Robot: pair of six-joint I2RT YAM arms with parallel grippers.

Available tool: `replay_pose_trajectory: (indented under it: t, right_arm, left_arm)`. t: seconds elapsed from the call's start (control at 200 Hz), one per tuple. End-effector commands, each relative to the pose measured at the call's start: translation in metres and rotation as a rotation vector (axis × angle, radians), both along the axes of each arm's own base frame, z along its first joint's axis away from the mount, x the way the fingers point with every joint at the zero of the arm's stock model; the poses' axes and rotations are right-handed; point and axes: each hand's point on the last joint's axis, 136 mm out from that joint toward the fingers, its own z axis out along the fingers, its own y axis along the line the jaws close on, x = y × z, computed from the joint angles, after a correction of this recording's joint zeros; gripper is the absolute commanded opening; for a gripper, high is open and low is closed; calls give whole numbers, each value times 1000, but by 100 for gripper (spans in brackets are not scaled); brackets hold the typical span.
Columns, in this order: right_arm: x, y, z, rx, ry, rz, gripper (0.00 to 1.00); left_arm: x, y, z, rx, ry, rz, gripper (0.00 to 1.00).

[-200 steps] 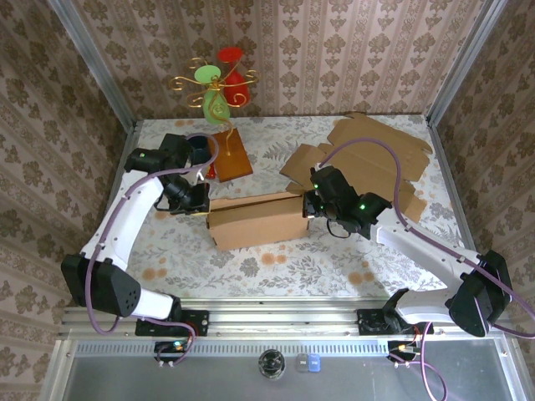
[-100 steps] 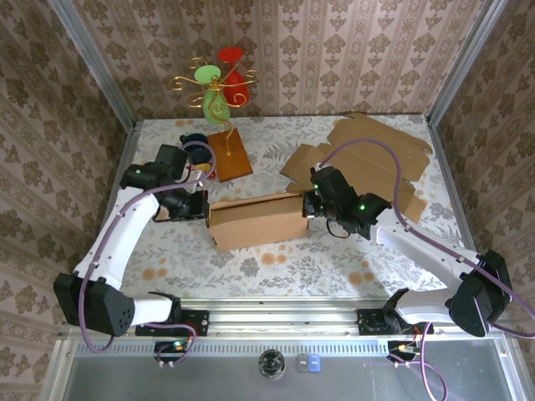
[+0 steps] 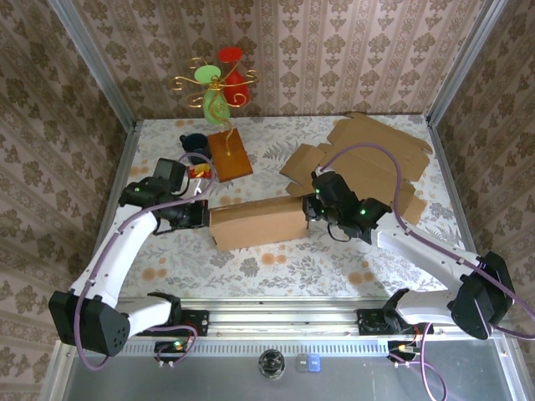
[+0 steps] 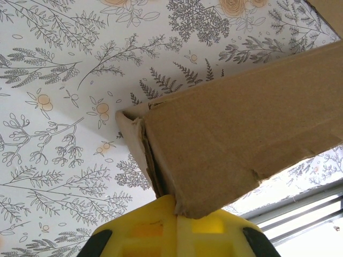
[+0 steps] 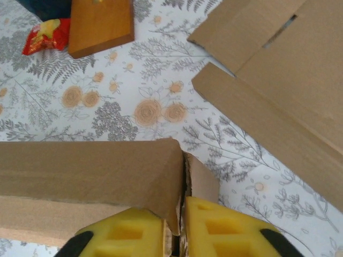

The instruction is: Fold the paper box

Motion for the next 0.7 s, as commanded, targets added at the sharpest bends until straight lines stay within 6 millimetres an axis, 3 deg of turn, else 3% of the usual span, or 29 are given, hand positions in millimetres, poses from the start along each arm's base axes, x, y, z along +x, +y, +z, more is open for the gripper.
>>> replay_pose_trajectory:
  t: [0.0, 0.15, 0.25, 0.365, 0.46, 0.695]
  right_arm:
    - [-17, -12, 1, 52, 86, -87, 36]
    - [-26, -27, 17, 340, 219, -340, 63]
    - [-23, -26, 20, 660, 324, -501, 67]
    - [-17, -22, 17, 910, 392, -629, 72]
    - [-14, -16, 15, 1009, 454, -680, 79]
    - [-10, -4, 7, 1035, 532, -690, 79]
  left_arm:
    - [-6, 3, -8, 23, 29, -5, 0]
    - [-5, 2, -7, 24, 23, -7, 0]
    - [-5, 1, -7, 28, 23, -11, 0]
    - [-4, 1, -6, 30, 19, -16, 0]
    - [-4, 0, -6, 32, 18, -19, 0]
    - [-2, -2, -6, 36, 14, -23, 0]
